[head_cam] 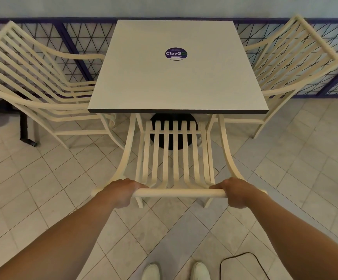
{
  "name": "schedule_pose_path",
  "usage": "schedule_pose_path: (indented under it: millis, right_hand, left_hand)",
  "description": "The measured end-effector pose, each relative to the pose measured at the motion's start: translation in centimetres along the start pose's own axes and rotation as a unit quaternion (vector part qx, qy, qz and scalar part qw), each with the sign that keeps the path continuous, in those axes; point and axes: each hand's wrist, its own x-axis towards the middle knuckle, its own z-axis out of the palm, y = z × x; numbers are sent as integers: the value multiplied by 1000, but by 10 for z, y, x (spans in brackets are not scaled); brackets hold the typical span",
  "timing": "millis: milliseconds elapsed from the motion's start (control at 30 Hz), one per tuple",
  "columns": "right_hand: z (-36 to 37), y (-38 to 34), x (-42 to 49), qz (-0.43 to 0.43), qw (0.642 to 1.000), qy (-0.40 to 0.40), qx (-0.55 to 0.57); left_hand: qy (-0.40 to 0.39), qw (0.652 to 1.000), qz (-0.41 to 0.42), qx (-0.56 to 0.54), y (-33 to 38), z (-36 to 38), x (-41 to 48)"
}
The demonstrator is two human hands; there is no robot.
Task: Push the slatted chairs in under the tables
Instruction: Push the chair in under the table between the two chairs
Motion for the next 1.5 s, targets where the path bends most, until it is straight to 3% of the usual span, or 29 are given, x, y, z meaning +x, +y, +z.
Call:
schedule_pose_path:
  millis: [667,900,1267,1500]
  right_hand:
    - [-7,-1,4,-2,1000,-3,-25]
    - [-8,-9,-9,12,999,12,-47]
    - [-20,-52,-75,-6,998,52,-41]
    - [-8,-81,-119,-26,998,42,-31]
  left_hand:
    - [18,1000,-10,8,3,-4,4]
    - [76,997,-18,10,4,4,-8]
    - [89,996,15,3,33,4,-72]
    - [56,998,-2,-40,51,24,-118]
